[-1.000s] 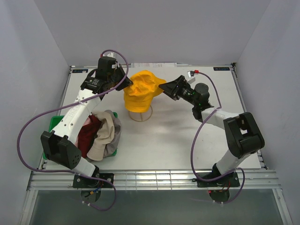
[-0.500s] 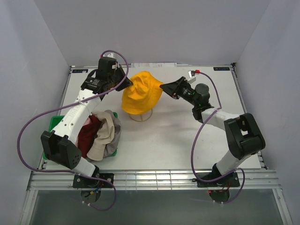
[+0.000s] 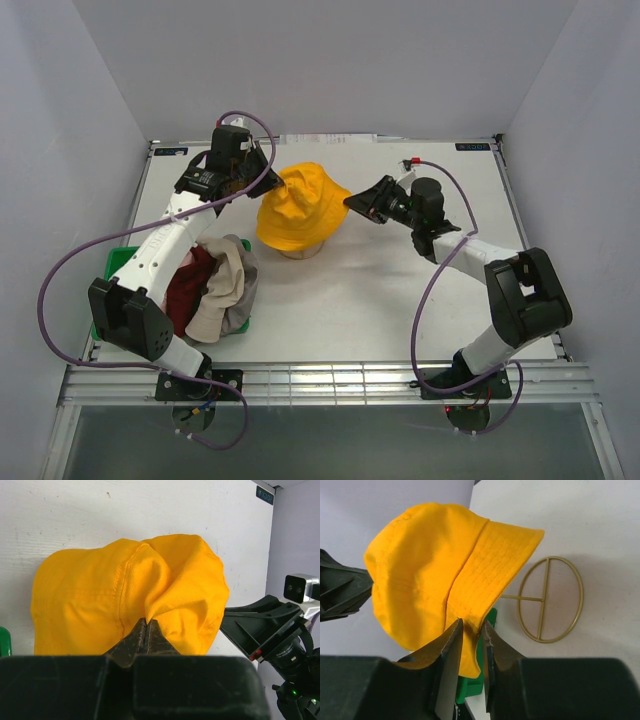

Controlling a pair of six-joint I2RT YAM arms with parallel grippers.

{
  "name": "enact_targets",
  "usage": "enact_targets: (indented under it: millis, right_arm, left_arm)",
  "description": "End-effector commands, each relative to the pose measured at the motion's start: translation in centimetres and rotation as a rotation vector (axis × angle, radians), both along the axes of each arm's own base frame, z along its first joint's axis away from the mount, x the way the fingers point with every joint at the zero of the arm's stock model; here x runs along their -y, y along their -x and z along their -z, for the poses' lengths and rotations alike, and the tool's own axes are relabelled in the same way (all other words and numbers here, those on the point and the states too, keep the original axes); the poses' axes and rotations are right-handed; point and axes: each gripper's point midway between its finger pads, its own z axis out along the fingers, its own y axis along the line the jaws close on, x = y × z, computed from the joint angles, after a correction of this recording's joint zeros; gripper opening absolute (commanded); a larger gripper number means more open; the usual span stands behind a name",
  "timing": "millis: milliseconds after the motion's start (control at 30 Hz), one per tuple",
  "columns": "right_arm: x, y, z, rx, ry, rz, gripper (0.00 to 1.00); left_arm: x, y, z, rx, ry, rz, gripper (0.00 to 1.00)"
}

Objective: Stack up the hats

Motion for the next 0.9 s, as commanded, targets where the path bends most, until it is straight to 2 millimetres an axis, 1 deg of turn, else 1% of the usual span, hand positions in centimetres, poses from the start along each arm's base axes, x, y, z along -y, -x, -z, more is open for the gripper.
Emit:
enact_targets:
  millis: [0, 133, 233, 300, 367, 400, 533, 633, 733, 800, 833, 867]
  right_arm:
    - [-0.3, -0.5, 1.0, 0.005, 0.073, -0.016, 0.27]
    - [-0.3, -0.6, 2.0, -0.006, 0.100, -0.026, 0.28]
    - [-0.5, -0.5, 2.0, 0.003, 0.102, -0.043, 0.28]
    - [-0.6, -0.5, 2.1, 0.007, 0.111, -0.048, 0.29]
    - [-0.6, -0.6, 2.3, 0.003, 0.120, -0.055, 0.30]
    - [-0.7, -0.7, 2.1, 0.008, 0.121, -0.058, 0.30]
    - [-1.0, -0.9, 2.1, 0.011, 0.121, -0.073, 0.30]
    - [-1.2, -1.0, 2.2, 0.013, 0.126, -0.084, 0.29]
    - [-1.3, -1.2, 2.4, 0.017, 0.139, -0.100, 0.26]
    - [-1.4, -1.3, 3.1, 0.011, 0.160, -0.107, 0.23]
    - [-1.4, -1.5, 3.0, 0.016, 0.162, -0.108, 0.20]
    - [-1.4, -1.6, 3.4, 0.017, 0.174, -0.110, 0.19]
  left_arm:
    - [0.0, 0.6, -2.2, 0.066, 0.017, 0.024, 0.00]
    - [-0.1, 0.6, -2.2, 0.071, 0.011, 0.025, 0.03]
    - [0.0, 0.7, -2.3, 0.075, 0.010, 0.030, 0.09]
    - [-0.2, 0.9, -2.6, 0.086, 0.007, 0.029, 0.22]
    - [-0.4, 1.0, -2.9, 0.096, 0.003, 0.028, 0.28]
    - [-0.5, 1.1, -2.9, 0.098, -0.001, 0.027, 0.35]
    - [-1.1, 1.5, -3.3, 0.117, -0.021, 0.018, 0.46]
    - [-1.5, 1.7, -3.0, 0.116, -0.035, 0.012, 0.55]
    - [-1.7, 2.2, -2.7, 0.111, -0.038, 0.015, 0.58]
    - [-1.7, 2.4, -2.4, 0.108, -0.039, 0.016, 0.58]
    - [-1.8, 2.5, -2.2, 0.103, -0.040, 0.016, 0.58]
    - [-1.8, 2.7, -2.0, 0.101, -0.041, 0.020, 0.56]
